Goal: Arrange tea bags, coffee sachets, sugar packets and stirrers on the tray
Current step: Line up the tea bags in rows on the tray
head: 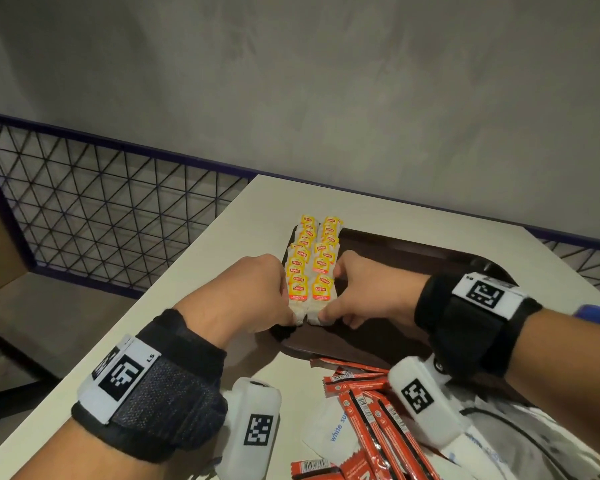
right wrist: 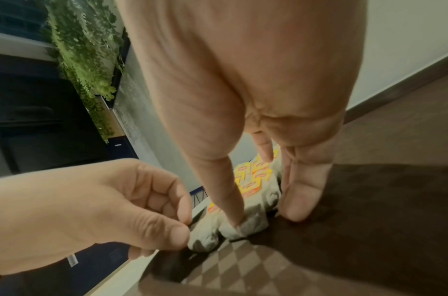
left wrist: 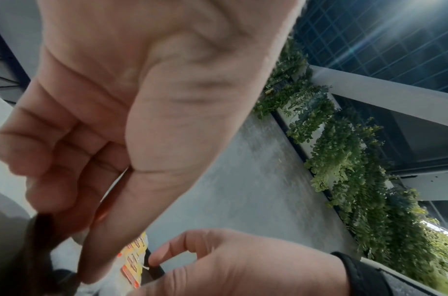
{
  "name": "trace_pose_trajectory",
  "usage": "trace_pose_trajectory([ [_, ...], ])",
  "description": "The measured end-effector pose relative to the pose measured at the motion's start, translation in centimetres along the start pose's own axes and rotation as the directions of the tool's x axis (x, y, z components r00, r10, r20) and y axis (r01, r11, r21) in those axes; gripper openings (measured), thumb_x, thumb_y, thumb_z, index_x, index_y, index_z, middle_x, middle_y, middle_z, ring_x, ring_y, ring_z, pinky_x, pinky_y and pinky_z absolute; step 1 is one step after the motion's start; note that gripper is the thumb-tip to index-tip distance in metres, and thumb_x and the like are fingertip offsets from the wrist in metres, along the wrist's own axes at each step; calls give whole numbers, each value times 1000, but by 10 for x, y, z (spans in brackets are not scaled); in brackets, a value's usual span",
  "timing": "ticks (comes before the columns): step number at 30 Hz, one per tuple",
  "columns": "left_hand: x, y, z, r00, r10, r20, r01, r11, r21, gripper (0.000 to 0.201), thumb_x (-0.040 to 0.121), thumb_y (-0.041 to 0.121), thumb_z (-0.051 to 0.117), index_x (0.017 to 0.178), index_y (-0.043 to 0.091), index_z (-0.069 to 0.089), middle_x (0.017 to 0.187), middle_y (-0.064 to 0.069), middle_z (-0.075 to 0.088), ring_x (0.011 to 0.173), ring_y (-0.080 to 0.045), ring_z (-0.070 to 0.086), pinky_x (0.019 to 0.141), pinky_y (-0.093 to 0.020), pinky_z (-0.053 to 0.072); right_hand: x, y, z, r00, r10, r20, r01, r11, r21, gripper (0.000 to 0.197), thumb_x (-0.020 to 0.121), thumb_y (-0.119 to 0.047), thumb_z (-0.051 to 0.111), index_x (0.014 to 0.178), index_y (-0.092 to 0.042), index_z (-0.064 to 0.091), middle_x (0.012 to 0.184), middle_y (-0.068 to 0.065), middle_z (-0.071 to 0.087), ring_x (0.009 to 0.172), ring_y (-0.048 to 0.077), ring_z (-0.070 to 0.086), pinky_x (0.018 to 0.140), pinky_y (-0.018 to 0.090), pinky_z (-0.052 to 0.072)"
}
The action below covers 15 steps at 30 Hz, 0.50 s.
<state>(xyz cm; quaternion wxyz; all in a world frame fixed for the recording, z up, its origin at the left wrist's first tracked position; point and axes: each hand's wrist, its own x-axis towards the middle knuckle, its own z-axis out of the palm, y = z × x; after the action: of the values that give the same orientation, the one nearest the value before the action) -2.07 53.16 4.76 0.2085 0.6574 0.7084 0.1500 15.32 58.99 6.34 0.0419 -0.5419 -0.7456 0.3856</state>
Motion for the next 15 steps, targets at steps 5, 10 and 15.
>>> trace_pose_trajectory([
  [5,1,2,2,1000,24,-1,-24,1000,13,17,85,29,80,86,21,65,85,4,67,77,-12,60,57,-23,39,12,-3,6,997,65,-41,-63,997,33,79,79,-9,84,140,-16,34,123,6,62,100,25,70,77,37,64],
  [10,4,4,6,1000,16,-24,-16,1000,8,19,83,33,82,88,20,69,87,2,70,83,-15,65,61,-24,44,14,-3,8,994,95,-56,-91,993,79,64,81,-4,82,131,-14,43,115,9,67,92,24,74,74,34,65],
  [15,6,3,8,999,7,-33,-7,1000,4,20,84,35,81,91,20,68,89,2,70,84,-15,66,63,-25,46,9,-2,6,993,113,-42,-104,980,170,22,85,0,76,96,-14,63,104,10,72,84,23,70,69,27,62],
])
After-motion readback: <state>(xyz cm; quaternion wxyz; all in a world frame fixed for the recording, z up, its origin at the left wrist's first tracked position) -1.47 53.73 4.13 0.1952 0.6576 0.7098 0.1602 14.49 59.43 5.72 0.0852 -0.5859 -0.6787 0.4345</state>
